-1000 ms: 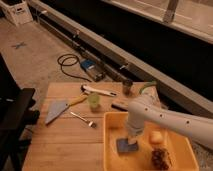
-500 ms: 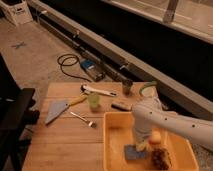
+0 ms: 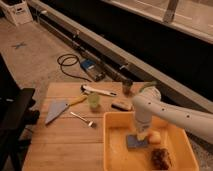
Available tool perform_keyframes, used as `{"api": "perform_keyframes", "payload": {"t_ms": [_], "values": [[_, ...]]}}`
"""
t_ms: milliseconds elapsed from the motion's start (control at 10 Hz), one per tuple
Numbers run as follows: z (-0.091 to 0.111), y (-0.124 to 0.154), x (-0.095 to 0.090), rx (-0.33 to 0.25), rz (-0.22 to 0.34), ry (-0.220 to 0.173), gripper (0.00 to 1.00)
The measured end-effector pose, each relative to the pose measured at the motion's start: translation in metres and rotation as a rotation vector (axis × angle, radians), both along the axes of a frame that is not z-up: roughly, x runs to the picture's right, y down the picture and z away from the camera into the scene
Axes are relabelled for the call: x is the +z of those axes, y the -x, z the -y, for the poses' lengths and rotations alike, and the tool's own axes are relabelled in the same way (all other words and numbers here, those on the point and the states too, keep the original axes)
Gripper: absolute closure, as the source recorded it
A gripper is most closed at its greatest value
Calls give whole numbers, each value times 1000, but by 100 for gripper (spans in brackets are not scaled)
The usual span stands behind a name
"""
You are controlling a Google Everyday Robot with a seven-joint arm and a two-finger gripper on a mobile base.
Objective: Wipe tray with sponge
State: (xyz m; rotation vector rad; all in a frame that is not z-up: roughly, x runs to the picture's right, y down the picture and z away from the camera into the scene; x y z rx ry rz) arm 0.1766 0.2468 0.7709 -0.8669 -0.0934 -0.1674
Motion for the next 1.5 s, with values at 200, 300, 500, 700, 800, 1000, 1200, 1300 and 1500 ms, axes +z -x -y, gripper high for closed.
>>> {"api": "perform_keyframes", "payload": {"t_ms": [200,300,500,700,800,1000,1200,1300,1500], "values": [[-2,19,-5,-11,32,-14,100],[-6,25,-10,-27,47,-11,100],[-29,38,-31,-79,91,18,100],[-40,37,-42,-105,96,36,100],[-42,27,-44,-100,76,43,100],[-35,1,-37,-79,42,48,100],[-12,-28,-21,-35,21,35,100],[-5,-32,-17,-28,22,28,100],[3,-27,-16,-18,41,14,100]]}}
